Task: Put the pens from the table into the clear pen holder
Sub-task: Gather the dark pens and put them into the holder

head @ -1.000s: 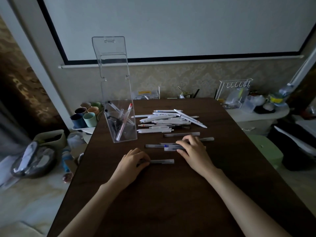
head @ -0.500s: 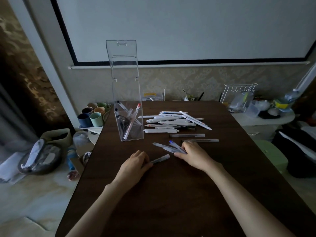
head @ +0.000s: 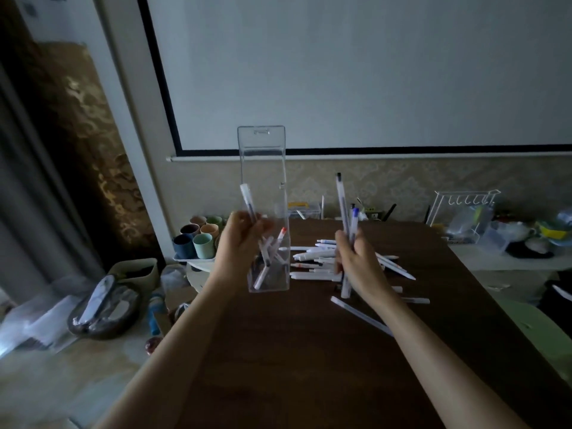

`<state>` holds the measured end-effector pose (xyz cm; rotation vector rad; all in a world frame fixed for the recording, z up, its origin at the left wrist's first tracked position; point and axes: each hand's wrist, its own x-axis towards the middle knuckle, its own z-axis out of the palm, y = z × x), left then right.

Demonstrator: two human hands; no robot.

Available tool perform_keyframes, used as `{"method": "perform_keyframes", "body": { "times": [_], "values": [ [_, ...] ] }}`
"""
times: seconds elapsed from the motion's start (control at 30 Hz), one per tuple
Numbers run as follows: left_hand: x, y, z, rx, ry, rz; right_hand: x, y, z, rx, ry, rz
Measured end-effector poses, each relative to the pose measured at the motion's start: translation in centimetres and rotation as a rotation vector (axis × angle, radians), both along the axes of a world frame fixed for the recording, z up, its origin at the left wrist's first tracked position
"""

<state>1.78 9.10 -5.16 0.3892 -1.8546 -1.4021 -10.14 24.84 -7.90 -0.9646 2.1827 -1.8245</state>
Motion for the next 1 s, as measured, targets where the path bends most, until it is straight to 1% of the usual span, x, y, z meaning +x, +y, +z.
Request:
{"method": "perform_keyframes", "body": {
  "times": [0.1,0.17,0.23,0.27,0.33,0.37,0.4,0.5,0.6,0.63,0.7,0.77,0.9,1.0],
  "values": [
    [-1.9,-2.5,2.7,-0.076,0.054,0.167,0.4,-1.9,0.7,-0.037,0.045,-0.007],
    [-2.9,-3.9,3.1,-0.083,0.063,0.241,0.7,-2.7,0.6,-0.07,0.077,-0.034],
    [-3.6,-4.7,2.8,-0.102,0.017,0.292,0.6,-3.3,0.2,-0.094,0.112,-0.061],
    [-4.0,-4.9,2.4,-0.143,-0.043,0.302,0.5,-3.6,0.0,-0.082,0.141,-0.087],
    [-4.2,-5.2,1.2,-0.241,-0.214,0.292,0.2,-4.2,-0.1,-0.077,0.199,-0.115],
    [-4.0,-5.0,0.6,-0.26,-0.267,0.281,0.0,-4.7,-0.1,-0.106,0.209,-0.111],
    [-3.7,-4.9,-0.1,-0.253,-0.278,0.27,-0.2,-5.1,0.2,-0.145,0.209,-0.106],
    [-2.6,-4.6,-2.0,-0.178,-0.227,0.249,-0.5,-7.2,1.9,-0.243,0.202,-0.081],
    [-1.9,-5.0,-4.4,-0.195,-0.328,0.114,-0.5,-9.8,3.6,-0.272,0.234,-0.068],
    [-1.7,-5.3,-5.1,-0.172,-0.359,0.067,-0.5,-10.7,3.9,-0.271,0.248,-0.076],
    [-1.6,-5.8,-6.4,-0.051,-0.38,-0.003,-0.6,-12.5,3.8,-0.233,0.282,-0.126],
    [-1.3,-5.5,-6.5,0.034,-0.351,-0.053,-0.9,-14.0,2.8,-0.141,0.308,-0.17],
    [-1.4,-5.6,-7.1,0.048,-0.341,-0.036,-0.8,-15.3,0.8,0.049,0.324,-0.117],
    [-1.1,-6.0,-7.1,0.089,-0.337,-0.042,-0.6,-14.6,1.0,0.139,0.239,-0.077]
  ]
}}
